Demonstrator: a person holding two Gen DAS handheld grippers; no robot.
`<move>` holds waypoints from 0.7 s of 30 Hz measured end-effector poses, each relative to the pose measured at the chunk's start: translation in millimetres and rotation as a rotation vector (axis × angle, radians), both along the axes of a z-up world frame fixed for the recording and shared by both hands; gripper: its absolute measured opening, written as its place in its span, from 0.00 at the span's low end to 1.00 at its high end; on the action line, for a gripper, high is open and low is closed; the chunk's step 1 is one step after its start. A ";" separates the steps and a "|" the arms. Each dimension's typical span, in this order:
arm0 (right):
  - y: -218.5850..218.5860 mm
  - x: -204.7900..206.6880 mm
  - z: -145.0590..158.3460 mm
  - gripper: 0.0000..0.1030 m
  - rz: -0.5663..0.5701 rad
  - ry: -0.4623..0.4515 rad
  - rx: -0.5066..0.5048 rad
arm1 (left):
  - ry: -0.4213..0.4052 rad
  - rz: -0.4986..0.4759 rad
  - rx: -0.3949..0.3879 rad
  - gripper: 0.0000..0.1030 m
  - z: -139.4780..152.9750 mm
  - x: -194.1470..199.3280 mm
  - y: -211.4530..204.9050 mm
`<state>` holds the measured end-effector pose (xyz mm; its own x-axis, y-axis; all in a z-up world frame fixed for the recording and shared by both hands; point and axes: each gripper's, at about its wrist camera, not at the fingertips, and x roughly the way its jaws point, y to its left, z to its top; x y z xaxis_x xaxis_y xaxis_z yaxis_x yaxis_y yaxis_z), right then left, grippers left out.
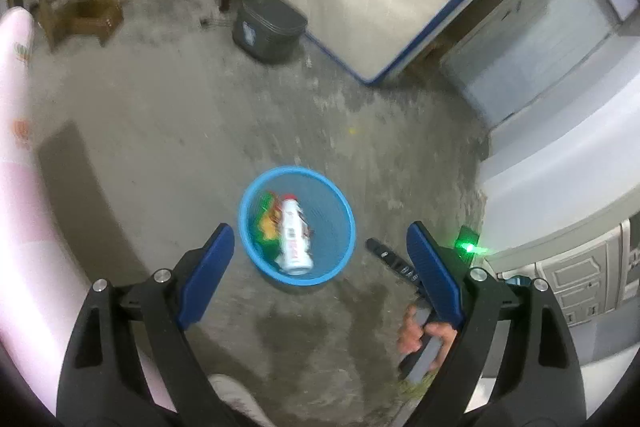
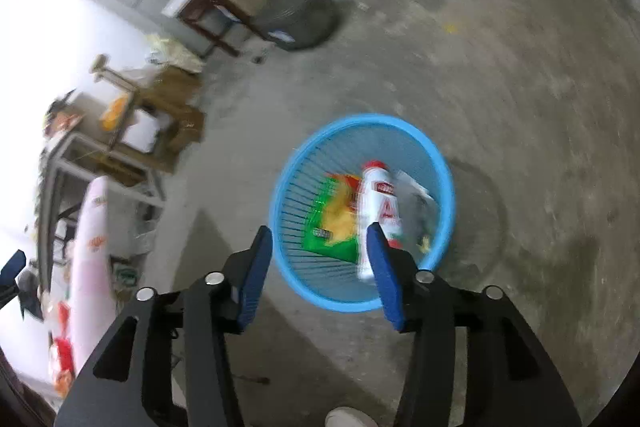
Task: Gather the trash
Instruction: 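Open both tools to drop the bottle and wrapper into the basket, then grasp the clear plastic bag with the left tool while the right tool reaches the plastic lid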
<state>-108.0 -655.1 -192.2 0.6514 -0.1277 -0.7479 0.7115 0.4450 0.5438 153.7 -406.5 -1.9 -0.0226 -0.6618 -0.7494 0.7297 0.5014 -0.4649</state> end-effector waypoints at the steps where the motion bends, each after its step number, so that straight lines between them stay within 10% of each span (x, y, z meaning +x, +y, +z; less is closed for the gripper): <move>1: 8.1 4.0 15.4 0.54 0.025 -0.015 -0.019 | -0.023 0.015 -0.019 0.81 12.5 1.6 21.1; 12: 130.5 98.4 145.5 0.62 0.422 -0.136 -0.114 | -0.301 0.386 -0.123 0.81 79.1 5.2 310.8; 21: 272.3 206.3 191.7 0.68 0.746 -0.167 -0.167 | -0.200 0.560 -0.145 0.64 36.3 20.7 420.8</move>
